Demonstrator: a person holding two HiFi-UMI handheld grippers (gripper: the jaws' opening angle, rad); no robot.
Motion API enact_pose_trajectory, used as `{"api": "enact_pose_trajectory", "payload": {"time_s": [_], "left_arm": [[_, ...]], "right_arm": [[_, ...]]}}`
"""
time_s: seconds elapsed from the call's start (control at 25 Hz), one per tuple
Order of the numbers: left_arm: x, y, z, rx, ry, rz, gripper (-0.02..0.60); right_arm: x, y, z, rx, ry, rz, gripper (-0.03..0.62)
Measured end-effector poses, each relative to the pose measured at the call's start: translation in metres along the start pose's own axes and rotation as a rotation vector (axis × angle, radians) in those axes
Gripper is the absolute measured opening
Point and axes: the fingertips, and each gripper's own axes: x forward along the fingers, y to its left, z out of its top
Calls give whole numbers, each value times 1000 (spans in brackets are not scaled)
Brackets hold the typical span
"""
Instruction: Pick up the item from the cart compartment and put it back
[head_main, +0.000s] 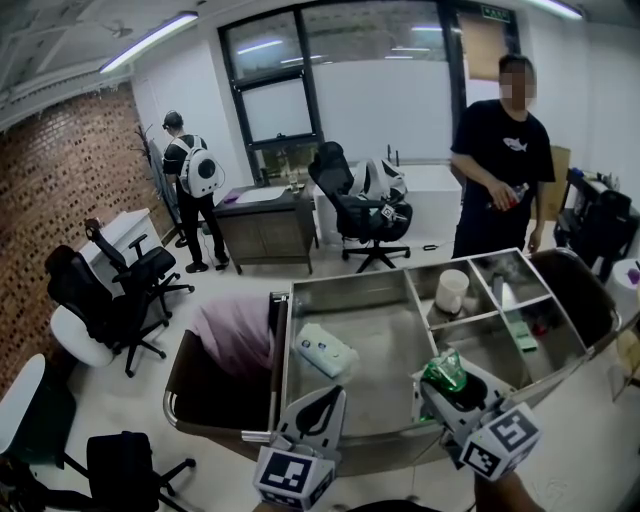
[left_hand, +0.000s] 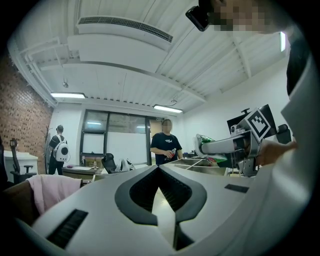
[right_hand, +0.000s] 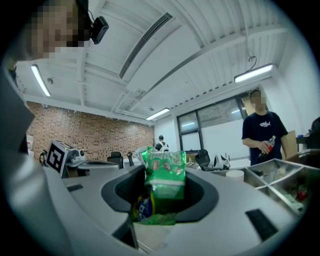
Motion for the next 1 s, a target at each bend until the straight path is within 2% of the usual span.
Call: {"api": "enact_pose_trajectory", "payload": {"time_s": [0.52, 1.0], "left_arm": [[2, 2, 2, 6, -8, 5, 0], [1, 6, 0, 4, -11, 8, 0]], "right_arm": [[9, -1, 11, -28, -7, 3, 199], [56, -6, 13, -77, 22, -7, 199]]}}
